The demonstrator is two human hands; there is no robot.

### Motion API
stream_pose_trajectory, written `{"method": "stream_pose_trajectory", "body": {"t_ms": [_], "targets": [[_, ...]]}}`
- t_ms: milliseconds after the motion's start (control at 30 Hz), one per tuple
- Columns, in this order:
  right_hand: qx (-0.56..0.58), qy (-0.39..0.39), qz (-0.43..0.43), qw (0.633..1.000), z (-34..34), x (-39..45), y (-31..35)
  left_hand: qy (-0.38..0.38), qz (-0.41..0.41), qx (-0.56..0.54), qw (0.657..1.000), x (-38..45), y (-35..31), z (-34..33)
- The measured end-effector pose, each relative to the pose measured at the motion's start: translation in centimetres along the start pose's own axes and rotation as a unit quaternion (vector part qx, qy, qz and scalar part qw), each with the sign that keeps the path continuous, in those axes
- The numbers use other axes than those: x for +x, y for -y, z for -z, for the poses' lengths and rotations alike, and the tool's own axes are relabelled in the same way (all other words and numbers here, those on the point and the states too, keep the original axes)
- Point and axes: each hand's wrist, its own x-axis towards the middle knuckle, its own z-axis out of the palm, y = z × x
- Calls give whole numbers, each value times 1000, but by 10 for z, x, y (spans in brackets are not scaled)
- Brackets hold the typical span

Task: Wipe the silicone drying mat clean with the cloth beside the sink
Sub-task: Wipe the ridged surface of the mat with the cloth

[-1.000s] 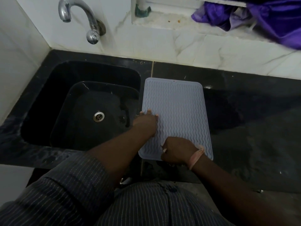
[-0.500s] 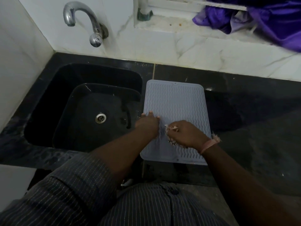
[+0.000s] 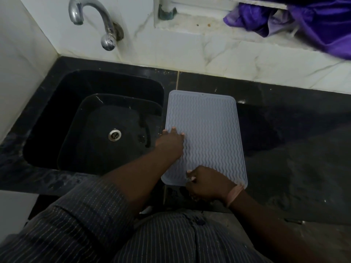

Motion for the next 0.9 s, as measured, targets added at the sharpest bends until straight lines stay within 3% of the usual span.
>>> {"method": "stream_pose_trajectory", "body": {"t_ms": [100,167,200,300,367,500,667,767,900], "targets": [[87,122,-79,986,27,2,7,-13,-3,4,1000,-2,0,-1],[72,191,-61,977,45,5,7,-16,-5,0,1000,-4,0,0],[77,187,-41,978,54,6,6,-16,-5,-1,1000,-4,0,0],[182,91,-91,975,73,15,2,-17,-6,0,1000,-4,0,0],[195,28,-100,975,74,25,-3,-11,-2,-5,1000,-3,0,0],[159,-86,-34,983,60,31,-4,-5,1,-8,1000,-4,-1,2],[80,-111,3,991,30,24,-6,-12,2,5,1000,-3,-2,1],[120,-74,-21,990,24,20,-8,-8,8,0,1000,-2,-2,2],[152,105,-69,980,52,19,-2,22,17,-17,999,0,-5,8]]}}
